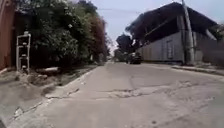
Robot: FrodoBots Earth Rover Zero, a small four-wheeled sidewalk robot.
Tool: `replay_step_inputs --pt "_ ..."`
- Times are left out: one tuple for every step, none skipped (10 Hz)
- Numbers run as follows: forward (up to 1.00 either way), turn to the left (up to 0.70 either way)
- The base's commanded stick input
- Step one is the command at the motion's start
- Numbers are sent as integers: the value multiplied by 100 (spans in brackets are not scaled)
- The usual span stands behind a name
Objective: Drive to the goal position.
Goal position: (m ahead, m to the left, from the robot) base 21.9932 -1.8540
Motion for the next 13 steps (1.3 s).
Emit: replay_step_inputs --pt "100 2" --pt "100 2" --pt "100 2" --pt "100 2" --pt "100 2" --pt "100 2" --pt "100 2" --pt "100 2" --pt "100 2" --pt "100 2" --pt "100 2" --pt "100 2" --pt "100 -4"
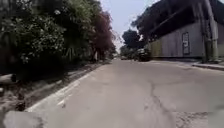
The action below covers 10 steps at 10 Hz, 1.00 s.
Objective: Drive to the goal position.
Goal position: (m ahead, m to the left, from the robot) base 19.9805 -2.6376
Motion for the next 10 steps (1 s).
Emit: replay_step_inputs --pt "100 -14" --pt "100 -25" --pt "100 -35" --pt "100 2" --pt "100 2" --pt "100 2" --pt "100 2" --pt "100 2" --pt "100 2" --pt "100 -4"
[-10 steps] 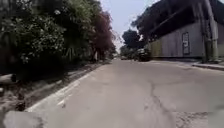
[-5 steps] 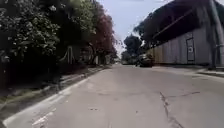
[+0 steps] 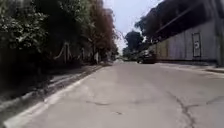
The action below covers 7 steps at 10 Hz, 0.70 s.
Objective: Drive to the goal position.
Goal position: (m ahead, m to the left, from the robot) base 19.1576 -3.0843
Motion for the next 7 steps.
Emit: replay_step_inputs --pt "100 -29" --pt "100 -38" --pt "100 -18" --pt "100 2" --pt "100 2" --pt "100 2" --pt "100 2"
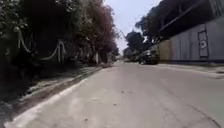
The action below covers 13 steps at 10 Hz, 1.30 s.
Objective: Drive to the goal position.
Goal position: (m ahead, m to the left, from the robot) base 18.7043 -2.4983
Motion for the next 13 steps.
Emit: replay_step_inputs --pt "100 2" --pt "100 -10" --pt "100 -38" --pt "100 -32" --pt "100 -7" --pt "100 2" --pt "100 2" --pt "100 2" --pt "100 2" --pt "100 2" --pt "100 2" --pt "100 2" --pt "100 2"
